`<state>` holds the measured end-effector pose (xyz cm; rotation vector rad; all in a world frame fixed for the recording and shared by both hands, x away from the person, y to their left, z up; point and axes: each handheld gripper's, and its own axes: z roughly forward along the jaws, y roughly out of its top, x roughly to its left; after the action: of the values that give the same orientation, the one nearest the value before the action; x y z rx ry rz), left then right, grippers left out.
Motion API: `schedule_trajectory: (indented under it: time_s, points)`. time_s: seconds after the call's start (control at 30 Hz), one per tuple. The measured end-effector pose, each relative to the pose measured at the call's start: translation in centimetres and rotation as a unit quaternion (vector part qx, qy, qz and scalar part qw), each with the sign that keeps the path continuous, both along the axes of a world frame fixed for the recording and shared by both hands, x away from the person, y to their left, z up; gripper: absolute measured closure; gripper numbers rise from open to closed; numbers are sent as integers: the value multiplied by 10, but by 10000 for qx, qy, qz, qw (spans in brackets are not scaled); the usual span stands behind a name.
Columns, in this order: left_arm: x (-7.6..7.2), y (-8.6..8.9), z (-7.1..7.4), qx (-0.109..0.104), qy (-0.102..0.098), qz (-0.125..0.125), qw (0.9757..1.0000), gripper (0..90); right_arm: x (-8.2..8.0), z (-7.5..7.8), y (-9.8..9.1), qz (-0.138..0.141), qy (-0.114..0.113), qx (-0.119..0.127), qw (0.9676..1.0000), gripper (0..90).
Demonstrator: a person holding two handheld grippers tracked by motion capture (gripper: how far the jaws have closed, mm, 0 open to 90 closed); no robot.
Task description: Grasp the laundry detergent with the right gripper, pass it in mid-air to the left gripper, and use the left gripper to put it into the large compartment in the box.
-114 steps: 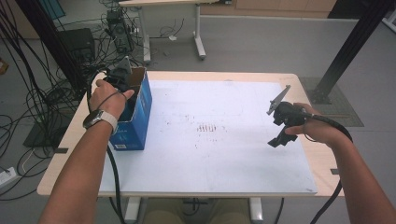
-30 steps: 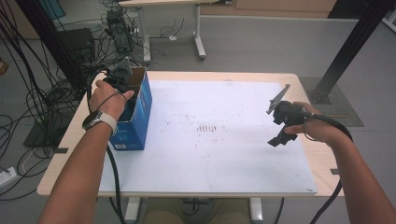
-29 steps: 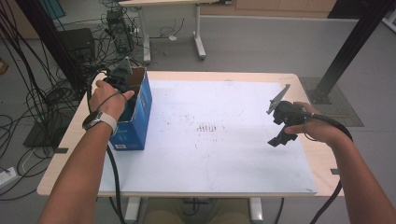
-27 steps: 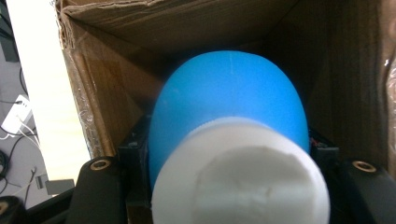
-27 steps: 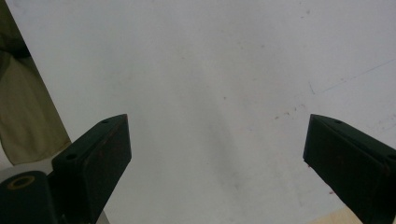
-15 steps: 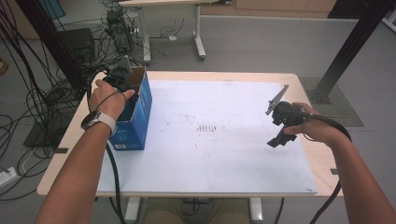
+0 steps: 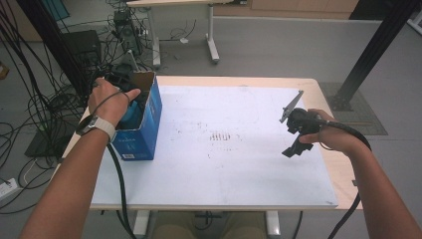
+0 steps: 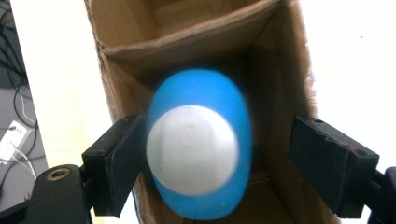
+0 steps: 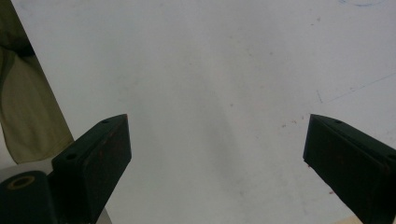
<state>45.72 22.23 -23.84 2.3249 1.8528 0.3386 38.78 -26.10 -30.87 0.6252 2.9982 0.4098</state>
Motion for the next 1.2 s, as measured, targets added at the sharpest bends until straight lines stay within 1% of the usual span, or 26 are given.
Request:
schedule_trajectory:
  time_s: [0.03, 0.07, 0.1, 0.13, 0.2, 0.23, 0.27, 0.3, 0.33, 0.37, 0.47, 0.5, 0.6, 0.63, 0.67, 0.7, 0.77, 0.8, 0.83, 0.9, 0.97, 1.07, 1.1, 1.13, 1.17, 1.2]
  points:
    - [0, 0, 0, 0, 0, 0, 10000, 196, 0, 0, 0, 0, 0, 0, 10000, 74]
    - [-1, -1, 3, 2, -49, -17, 10000, 196, 0, 1, 0, 0, -4, -9, 10000, 74]
    - [-2, -3, 10, -29, -94, -61, 9999, 193, 0, 1, 1, 2, -5, -11, 10000, 74]
    - [-2, -3, 10, -29, -94, -61, 9999, 191, 0, 1, 1, 2, -5, -11, 10000, 74]
    - [-4, -6, 20, 2, -157, -106, 9998, 188, -1, 3, 2, 5, -13, -20, 10000, 74]
    - [-4, -6, 20, 2, -157, -106, 9998, 189, -1, 3, 2, 5, -13, -20, 10000, 74]
    - [-6, -7, 26, 32, -220, -111, 9997, 181, -1, 3, 2, 8, -20, -21, 10000, 74]
    - [-6, -7, 26, 32, -220, -111, 9997, 180, -1, 3, 2, 8, -20, -21, 10000, 74]
    - [-7, -9, 33, 11, -207, -78, 9998, 172, -1, 4, 2, 11, -29, -17, 10000, 74]
    - [-7, -10, 36, 10, -194, -103, 9998, 156, -2, 4, 2, 6, -31, -18, 10000, 74]
    - [-9, -16, 48, 95, -281, -231, 9993, 151, -2, 5, 2, 24, -43, -39, 10000, 74]
    - [-10, -18, 51, 102, -279, -268, 9992, 145, -2, 5, 2, 23, -47, -39, 10000, 74]
    - [-11, -22, 63, 135, -329, -442, 9984, 140, -3, 6, 1, 8, -43, -36, 10000, 74]
    - [-11, -22, 63, 135, -329, -442, 9984, 140, -3, 6, 1, 8, -43, -36, 10000, 74]
    - [-11, -24, 70, 226, -341, -551, 9976, 137, -3, 6, 0, -2, -46, -43, 10000, 74]
    - [-12, -26, 75, 193, -395, -619, 9971, 135, -4, 7, 0, -6, -46, -45, 10000, 74]
    - [-13, -29, 83, 208, -407, -736, 9962, 134, -4, 7, -2, -19, -52, -49, 10000, 74]
    - [-13, -29, 83, 208, -407, -736, 9962, 129, -5, 7, -2, -24, -55, -44, 10000, 74]
    - [-14, -32, 90, 187, -422, -843, 9954, 126, -5, 8, -3, -23, -51, -49, 10000, 74]
    - [-16, -37, 97, 199, -413, -988, 9941, 124, -5, 8, -4, -26, -52, -58, 10000, 74]
    - [-18, -42, 102, 175, -417, -1118, 9927, 119, -5, 9, -5, -40, -54, -72, 10000, 74]
    - [-22, -50, 110, 150, -436, -1342, 9899, 115, -6, 10, -5, -42, -56, -68, 10000, 74]
    - [-22, -50, 110, 150, -436, -1342, 9899, 116, -6, 10, -5, -48, -67, -62, 9999, 74]
    - [-25, -56, 115, 121, -430, -1488, 9879, 115, -6, 11, -5, -51, -68, -55, 9999, 74]
    - [-25, -56, 115, 121, -430, -1488, 9879, 115, -6, 11, -5, -51, -68, -55, 9999, 74]
    - [-25, -58, 116, 107, -418, -1548, 9870, 115, -6, 11, -5, -52, -61, -68, 9999, 74]
